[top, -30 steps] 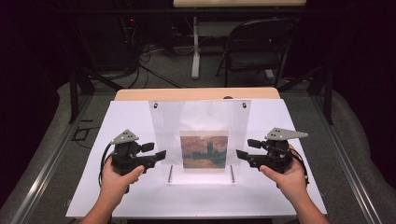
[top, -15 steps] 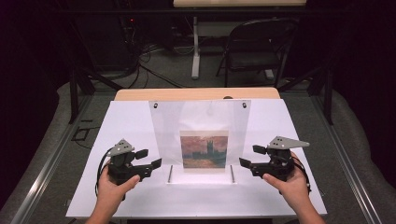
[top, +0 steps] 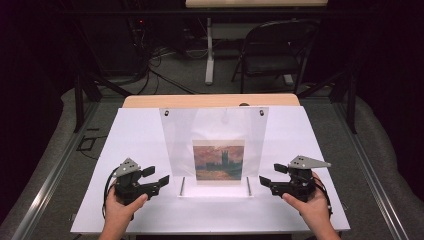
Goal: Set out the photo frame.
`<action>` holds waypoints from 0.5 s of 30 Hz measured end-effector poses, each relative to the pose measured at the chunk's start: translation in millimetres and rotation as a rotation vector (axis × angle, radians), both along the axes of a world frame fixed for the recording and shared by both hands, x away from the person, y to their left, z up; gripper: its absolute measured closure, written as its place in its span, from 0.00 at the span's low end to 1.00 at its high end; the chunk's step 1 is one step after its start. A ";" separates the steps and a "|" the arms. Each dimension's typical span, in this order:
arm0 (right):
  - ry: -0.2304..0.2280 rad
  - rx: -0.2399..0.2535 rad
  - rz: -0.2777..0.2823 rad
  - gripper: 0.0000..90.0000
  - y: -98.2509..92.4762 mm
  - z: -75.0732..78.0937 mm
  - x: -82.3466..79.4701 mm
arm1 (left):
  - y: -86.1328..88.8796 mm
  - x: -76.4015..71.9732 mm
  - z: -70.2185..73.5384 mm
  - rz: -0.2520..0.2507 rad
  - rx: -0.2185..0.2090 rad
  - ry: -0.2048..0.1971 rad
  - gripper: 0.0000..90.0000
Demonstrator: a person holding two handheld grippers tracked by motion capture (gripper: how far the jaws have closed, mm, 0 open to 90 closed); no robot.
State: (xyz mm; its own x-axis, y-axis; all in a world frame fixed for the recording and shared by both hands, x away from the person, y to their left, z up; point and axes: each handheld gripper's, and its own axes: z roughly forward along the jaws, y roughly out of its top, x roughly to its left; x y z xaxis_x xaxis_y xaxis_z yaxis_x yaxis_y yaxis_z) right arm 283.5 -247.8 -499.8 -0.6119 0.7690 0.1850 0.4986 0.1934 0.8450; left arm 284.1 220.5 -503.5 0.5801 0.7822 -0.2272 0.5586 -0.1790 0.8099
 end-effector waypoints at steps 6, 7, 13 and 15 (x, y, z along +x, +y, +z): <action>-0.002 -0.005 -0.005 0.27 1.5 -8.6 2.2 | 0.3 0.7 -7.2 0.002 0.008 -0.007 0.34; -0.002 0.002 -0.004 0.27 2.0 -10.1 2.1 | 0.2 0.3 -7.5 0.003 0.012 -0.009 0.34; -0.006 0.012 0.004 0.27 2.0 -15.4 0.8 | 0.9 -3.6 -10.1 0.008 0.020 -0.023 0.34; 0.000 0.016 0.009 0.27 1.7 -17.4 0.7 | 0.7 -4.2 -12.0 0.010 0.017 -0.021 0.34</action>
State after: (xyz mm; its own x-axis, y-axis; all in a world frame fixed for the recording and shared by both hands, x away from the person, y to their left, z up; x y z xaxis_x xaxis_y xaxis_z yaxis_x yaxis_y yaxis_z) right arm 284.2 -246.1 -517.2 -0.6186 0.7606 0.1971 0.4966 0.1841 0.8482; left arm 279.9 221.2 -515.4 0.5769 0.7917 -0.2012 0.5431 -0.1878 0.8184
